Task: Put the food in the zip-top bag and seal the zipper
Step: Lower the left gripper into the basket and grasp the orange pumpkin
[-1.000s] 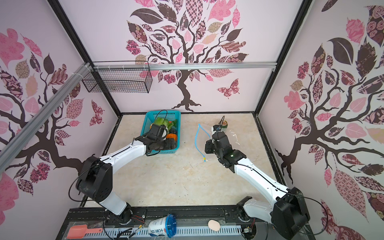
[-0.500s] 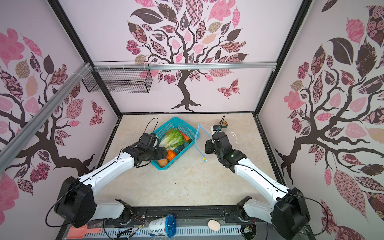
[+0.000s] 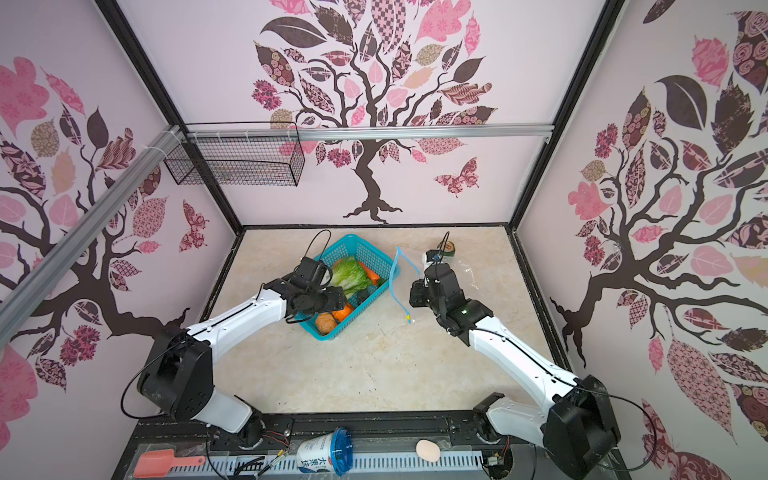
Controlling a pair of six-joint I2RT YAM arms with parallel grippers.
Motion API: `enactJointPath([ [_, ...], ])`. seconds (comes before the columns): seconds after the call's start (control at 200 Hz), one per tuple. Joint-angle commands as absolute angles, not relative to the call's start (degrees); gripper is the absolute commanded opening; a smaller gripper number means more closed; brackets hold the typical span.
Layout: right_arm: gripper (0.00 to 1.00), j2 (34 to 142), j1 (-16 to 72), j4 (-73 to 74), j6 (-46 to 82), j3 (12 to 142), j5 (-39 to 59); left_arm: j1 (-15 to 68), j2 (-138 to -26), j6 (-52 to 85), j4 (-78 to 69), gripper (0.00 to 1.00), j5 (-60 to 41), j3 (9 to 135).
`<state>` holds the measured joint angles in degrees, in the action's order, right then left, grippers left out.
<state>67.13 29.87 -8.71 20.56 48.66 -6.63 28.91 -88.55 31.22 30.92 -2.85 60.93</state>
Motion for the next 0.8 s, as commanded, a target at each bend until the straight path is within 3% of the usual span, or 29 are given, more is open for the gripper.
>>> enactJointPath([
  [0.0,0.00,66.09,29.63,-8.26,19.95,48.34,-6.83,30.34,-89.35,34.06,29.07,0.82,-4.01,60.06],
  [0.395,0.00,65.92,29.69,-8.39,19.69,48.34,-7.21,32.86,-95.23,35.80,29.14,0.90,-2.45,61.81],
  [0.795,0.00,66.09,29.71,-8.61,19.61,48.58,-7.16,33.75,-100.56,35.59,26.30,0.83,-4.50,64.34],
])
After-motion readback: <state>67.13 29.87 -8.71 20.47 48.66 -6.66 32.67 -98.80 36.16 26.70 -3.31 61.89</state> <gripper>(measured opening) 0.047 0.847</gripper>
